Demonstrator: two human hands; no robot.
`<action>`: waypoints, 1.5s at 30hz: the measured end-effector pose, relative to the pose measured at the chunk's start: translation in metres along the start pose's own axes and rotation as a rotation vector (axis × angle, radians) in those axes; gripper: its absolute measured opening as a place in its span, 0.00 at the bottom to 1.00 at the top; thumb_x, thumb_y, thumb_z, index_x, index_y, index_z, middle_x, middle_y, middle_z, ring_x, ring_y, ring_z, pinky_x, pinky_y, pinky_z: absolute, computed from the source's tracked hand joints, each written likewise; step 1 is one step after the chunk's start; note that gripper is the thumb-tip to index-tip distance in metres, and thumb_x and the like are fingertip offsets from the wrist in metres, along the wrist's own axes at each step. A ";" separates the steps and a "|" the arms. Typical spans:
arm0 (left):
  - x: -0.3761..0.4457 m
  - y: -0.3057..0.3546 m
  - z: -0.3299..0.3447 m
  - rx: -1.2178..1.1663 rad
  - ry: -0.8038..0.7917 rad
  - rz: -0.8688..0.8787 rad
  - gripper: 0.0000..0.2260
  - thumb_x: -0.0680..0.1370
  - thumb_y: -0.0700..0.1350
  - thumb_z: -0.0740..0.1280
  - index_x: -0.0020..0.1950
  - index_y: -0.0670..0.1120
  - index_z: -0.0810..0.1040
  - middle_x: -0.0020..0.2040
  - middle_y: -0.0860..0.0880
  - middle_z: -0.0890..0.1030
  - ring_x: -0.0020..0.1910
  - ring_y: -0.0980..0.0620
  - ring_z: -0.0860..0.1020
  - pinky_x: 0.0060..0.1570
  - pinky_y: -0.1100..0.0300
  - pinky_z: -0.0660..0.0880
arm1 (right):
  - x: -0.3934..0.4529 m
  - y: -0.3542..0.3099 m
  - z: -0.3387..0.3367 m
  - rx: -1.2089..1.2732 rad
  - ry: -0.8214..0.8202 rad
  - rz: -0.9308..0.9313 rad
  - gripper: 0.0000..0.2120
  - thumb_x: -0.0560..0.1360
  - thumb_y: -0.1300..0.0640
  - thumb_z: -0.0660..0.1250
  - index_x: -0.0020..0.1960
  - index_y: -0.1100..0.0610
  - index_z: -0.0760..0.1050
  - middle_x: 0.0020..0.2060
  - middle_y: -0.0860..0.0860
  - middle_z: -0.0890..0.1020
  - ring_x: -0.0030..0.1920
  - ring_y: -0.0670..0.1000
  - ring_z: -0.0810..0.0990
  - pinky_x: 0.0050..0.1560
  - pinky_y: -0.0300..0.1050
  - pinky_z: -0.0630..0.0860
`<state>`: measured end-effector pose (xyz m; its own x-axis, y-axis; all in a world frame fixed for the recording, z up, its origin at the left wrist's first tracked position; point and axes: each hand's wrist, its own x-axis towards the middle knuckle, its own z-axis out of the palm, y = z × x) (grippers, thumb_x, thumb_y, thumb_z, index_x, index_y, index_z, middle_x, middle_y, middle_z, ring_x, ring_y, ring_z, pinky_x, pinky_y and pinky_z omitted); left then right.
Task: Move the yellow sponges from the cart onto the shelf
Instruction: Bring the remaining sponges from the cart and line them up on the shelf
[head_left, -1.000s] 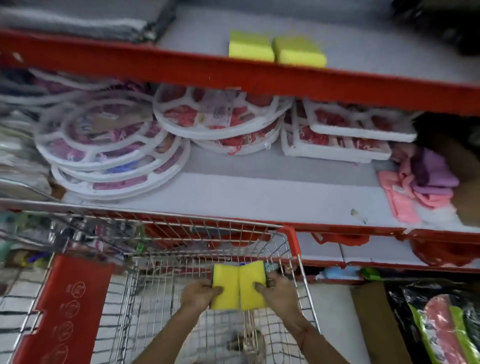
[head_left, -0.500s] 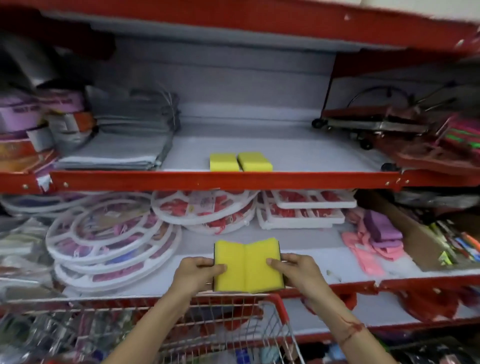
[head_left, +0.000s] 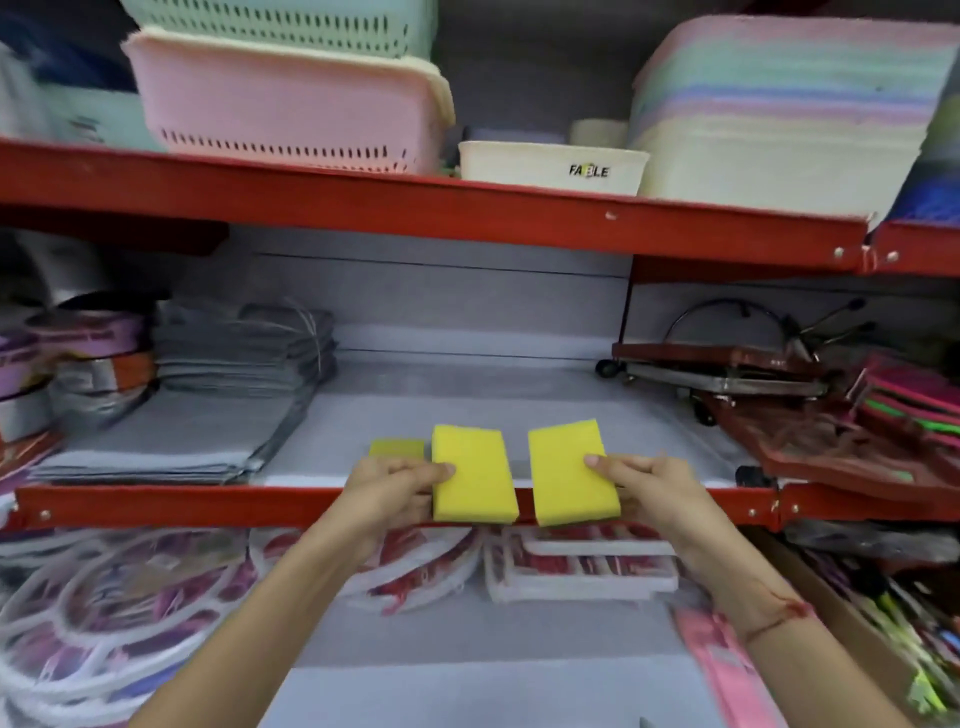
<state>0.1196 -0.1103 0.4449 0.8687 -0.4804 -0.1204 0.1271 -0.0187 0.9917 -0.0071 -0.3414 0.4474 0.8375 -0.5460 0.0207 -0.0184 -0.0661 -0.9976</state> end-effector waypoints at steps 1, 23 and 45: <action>0.009 0.007 0.007 0.003 0.006 0.019 0.16 0.74 0.39 0.70 0.58 0.30 0.77 0.51 0.36 0.84 0.29 0.53 0.83 0.29 0.69 0.80 | 0.009 -0.006 -0.005 -0.005 0.007 -0.012 0.12 0.72 0.58 0.70 0.53 0.64 0.80 0.46 0.60 0.85 0.38 0.52 0.85 0.32 0.36 0.80; 0.094 0.020 0.095 0.929 0.222 0.148 0.15 0.69 0.53 0.72 0.29 0.47 0.72 0.34 0.44 0.77 0.37 0.47 0.75 0.39 0.59 0.69 | 0.117 0.008 -0.045 -0.691 0.119 0.058 0.31 0.65 0.46 0.74 0.54 0.71 0.77 0.43 0.63 0.84 0.46 0.60 0.82 0.48 0.52 0.78; 0.095 -0.009 -0.051 1.357 -0.168 0.241 0.23 0.83 0.48 0.48 0.78 0.42 0.53 0.80 0.46 0.50 0.79 0.52 0.46 0.77 0.56 0.45 | 0.109 0.015 0.119 -1.156 -0.464 -0.411 0.20 0.81 0.52 0.54 0.70 0.59 0.66 0.74 0.58 0.64 0.74 0.57 0.61 0.74 0.51 0.60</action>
<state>0.2252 -0.1110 0.4220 0.7228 -0.6904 -0.0307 -0.6598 -0.7026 0.2664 0.1485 -0.3029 0.4267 0.9986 0.0070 0.0523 0.0217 -0.9578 -0.2866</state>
